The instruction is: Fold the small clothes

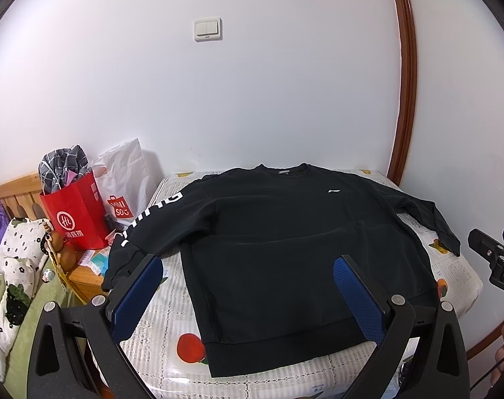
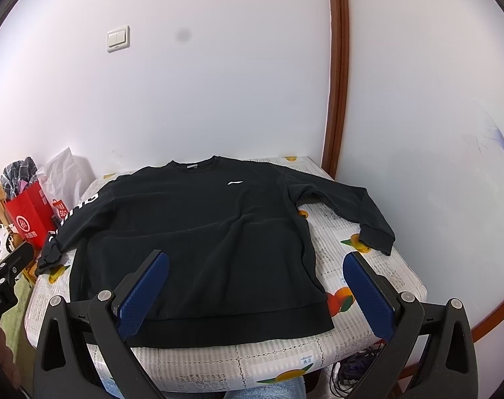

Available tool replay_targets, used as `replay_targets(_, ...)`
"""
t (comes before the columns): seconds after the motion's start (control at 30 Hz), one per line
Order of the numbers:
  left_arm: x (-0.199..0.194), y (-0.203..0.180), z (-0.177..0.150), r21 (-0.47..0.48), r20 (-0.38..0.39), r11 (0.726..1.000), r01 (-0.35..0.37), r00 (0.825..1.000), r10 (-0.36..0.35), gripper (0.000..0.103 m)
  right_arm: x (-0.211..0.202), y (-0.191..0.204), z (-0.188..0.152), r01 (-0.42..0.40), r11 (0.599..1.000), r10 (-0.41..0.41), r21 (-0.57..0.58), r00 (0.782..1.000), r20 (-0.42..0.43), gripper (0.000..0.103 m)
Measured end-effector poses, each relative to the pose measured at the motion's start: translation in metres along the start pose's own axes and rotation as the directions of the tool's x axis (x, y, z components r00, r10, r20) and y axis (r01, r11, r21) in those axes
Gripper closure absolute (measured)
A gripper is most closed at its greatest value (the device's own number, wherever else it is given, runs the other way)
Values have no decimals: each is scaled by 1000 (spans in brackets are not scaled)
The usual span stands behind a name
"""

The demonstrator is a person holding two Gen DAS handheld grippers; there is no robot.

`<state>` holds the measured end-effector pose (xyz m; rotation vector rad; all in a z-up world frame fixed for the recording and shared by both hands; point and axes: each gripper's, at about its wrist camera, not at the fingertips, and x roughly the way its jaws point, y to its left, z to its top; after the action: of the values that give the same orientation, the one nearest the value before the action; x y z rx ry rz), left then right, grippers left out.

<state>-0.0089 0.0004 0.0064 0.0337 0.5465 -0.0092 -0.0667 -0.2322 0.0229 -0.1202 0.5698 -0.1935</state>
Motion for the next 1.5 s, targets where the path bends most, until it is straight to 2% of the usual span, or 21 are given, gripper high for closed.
replay_targets(0.5,2,2,0,-7,-6,1000,6,1000,-6,0,12,6,3,3,1000,-3,-21,1000,-12,0)
replay_targets(0.63,16,10,3,-15,-20,1000,-2,1000,2,0,26,13,7,-14,999,13,-30,1000,-22,0)
replay_targets(0.8,52,26,5,-36,-83,999,-2,997,-1,0,62,22,10,-37,999,35,-37,997,-66,0)
replay_targets(1.0,109,58,-12,-41,-185,998,-57,981,48,4,116,35,3,-54,998,47,-44,988,-145,0)
replay_targets(1.17,153,106,-27,-64,-265,988,-139,957,118,4,151,53,-3,-62,995,48,-72,981,-186,0)
replay_targets(1.3,179,142,-38,-37,-292,978,-207,938,187,5,169,67,-5,-72,993,52,-89,976,-210,0)
replay_targets(1.4,199,162,-48,-10,-320,980,-200,929,187,8,181,75,-8,-72,993,50,-88,971,-233,0)
replay_targets(1.5,211,171,-57,25,-321,984,-177,931,176,8,189,81,-12,-56,995,32,-84,965,-260,0)
